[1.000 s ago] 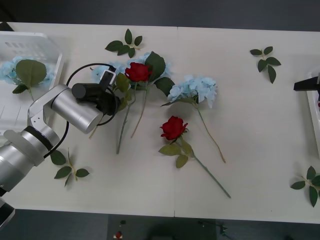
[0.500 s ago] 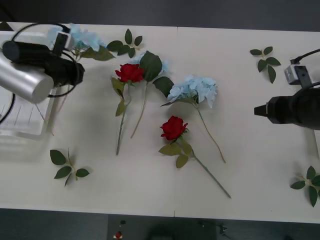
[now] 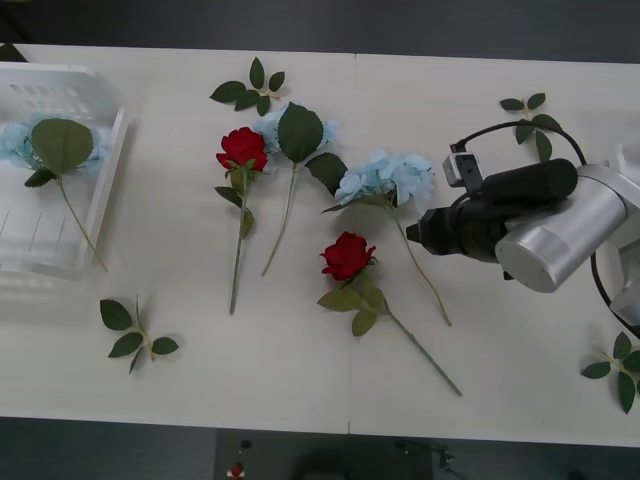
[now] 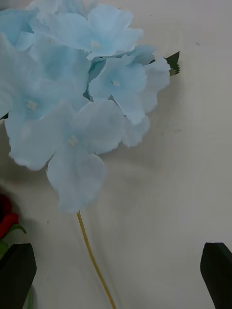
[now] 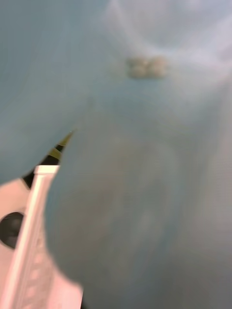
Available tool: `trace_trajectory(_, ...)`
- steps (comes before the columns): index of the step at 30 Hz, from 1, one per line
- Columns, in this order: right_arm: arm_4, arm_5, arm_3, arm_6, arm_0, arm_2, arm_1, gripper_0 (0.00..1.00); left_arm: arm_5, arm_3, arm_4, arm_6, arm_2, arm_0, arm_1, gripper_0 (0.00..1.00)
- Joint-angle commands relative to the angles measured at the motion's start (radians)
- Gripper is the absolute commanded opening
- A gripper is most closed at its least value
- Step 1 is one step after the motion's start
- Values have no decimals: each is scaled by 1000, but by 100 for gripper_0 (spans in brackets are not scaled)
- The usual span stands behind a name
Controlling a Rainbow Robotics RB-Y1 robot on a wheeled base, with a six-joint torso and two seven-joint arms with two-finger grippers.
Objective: Put the red flowers into the right box and the blue flowers into the left box
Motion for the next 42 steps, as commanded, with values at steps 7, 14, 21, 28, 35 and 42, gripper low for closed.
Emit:
trace_trajectory(7, 50, -85, 237, 65, -122, 26, 132, 100, -236, -32, -39, -94, 194, 348, 39, 0)
trace_trajectory(14, 58, -114, 336, 97, -172, 45, 191, 100, -234, -46, -44, -117, 176, 351, 39, 9)
trace_trajectory(21, 61, -125, 390, 117, -201, 51, 230, 100, -234, -55, -41, -123, 164, 351, 39, 90)
trace_trajectory(28, 59, -135, 390, 120, -203, 58, 234, 5, -205, -138, 73, -134, 159, 362, 39, 91)
trace_trajectory(35, 55, -140, 390, 120, -203, 58, 233, 0, 65, -233, 206, -97, 158, 224, -6, 90)
trace_trajectory(42, 50, -140, 390, 121, -203, 57, 234, 0, 229, -233, 94, 45, 49, 88, -142, 91)
